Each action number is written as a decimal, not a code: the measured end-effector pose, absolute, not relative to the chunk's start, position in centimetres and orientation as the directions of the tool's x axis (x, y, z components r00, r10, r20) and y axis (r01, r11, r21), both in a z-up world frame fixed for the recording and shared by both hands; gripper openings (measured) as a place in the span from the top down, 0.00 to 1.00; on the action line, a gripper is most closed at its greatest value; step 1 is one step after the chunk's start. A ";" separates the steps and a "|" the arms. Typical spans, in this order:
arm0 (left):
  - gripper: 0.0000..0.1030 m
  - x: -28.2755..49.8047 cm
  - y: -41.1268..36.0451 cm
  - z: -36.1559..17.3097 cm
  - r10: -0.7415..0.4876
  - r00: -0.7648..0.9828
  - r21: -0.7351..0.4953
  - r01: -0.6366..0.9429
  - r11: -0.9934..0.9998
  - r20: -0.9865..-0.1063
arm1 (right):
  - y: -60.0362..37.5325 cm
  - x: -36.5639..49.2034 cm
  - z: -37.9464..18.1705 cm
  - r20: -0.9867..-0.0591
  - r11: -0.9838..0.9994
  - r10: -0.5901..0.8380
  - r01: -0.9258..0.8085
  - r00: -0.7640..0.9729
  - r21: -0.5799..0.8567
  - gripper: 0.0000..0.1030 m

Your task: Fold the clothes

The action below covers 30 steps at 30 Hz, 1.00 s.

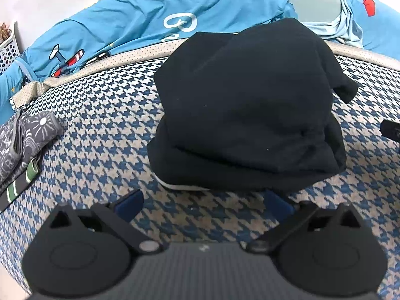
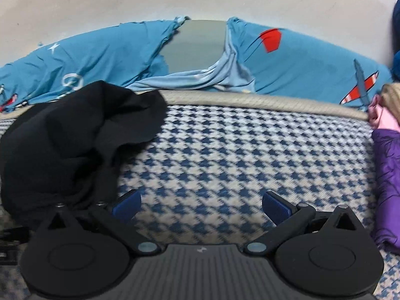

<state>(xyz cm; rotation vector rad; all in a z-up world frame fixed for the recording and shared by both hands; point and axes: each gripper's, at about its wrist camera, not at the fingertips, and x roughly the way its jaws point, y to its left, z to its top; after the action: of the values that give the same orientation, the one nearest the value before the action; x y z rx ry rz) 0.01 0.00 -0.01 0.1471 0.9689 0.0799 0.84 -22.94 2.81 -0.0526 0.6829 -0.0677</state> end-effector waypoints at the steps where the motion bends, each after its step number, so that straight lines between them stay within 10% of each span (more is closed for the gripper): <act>1: 0.00 0.0 0.0 0.0 0.131 0.566 0.157 -0.001 0.988 -0.814 | -22.9 0.7 3.0 -0.630 0.997 -0.076 0.046 0.773 -0.064 0.00; 30: 0.00 -1.2 1.4 -0.5 0.160 0.528 0.163 -0.042 0.986 -0.834 | -23.6 -3.4 6.8 -0.690 0.979 0.065 0.089 0.721 0.185 0.00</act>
<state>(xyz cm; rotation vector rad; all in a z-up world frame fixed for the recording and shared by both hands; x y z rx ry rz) -1.20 1.41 -0.53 0.1280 1.0083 0.1214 -3.35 -23.60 6.77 0.2114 0.7675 -0.0138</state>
